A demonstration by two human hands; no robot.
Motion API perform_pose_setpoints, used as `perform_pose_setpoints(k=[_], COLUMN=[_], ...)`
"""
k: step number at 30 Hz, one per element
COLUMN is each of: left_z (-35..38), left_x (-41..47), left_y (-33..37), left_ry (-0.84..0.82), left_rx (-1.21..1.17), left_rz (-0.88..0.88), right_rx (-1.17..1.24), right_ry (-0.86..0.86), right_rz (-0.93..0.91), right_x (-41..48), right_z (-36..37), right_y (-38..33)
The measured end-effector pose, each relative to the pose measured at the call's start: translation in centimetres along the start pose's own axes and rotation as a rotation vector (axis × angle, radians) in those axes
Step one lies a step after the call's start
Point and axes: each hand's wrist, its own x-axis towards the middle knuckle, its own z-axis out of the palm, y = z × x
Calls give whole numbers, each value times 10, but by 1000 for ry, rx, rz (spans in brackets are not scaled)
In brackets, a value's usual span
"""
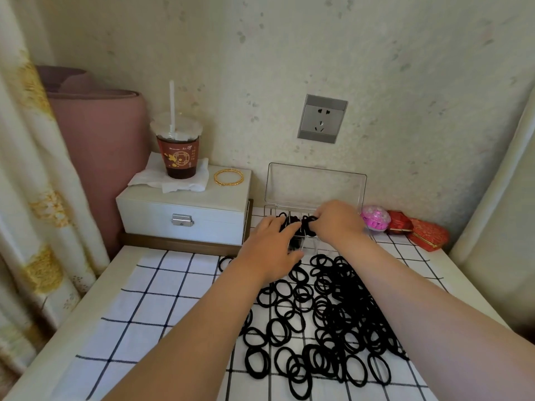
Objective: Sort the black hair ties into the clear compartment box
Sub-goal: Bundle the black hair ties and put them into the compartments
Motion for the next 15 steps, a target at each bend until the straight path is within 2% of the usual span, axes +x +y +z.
perform_pose_setpoints(k=[5,8,10,12,15], left_z=[4,4,3,3,4], left_x=[2,2,3,3,4], left_y=[2,4,6,7,6], left_ry=[-48,-71,-80,-83,-75], left_rx=[46,72,68,55,44], left_rz=[-21,-35,-43,-49,-51], right_rx=[-251,-173,1,149,64], right_ry=[-153,-348,-446,-422,-258], right_rz=[-147,-200,-187,-193,-310], right_x=[8,10,6,0,-14], right_z=[9,5,-3,-10,-15], right_y=[3,8,14,22,32])
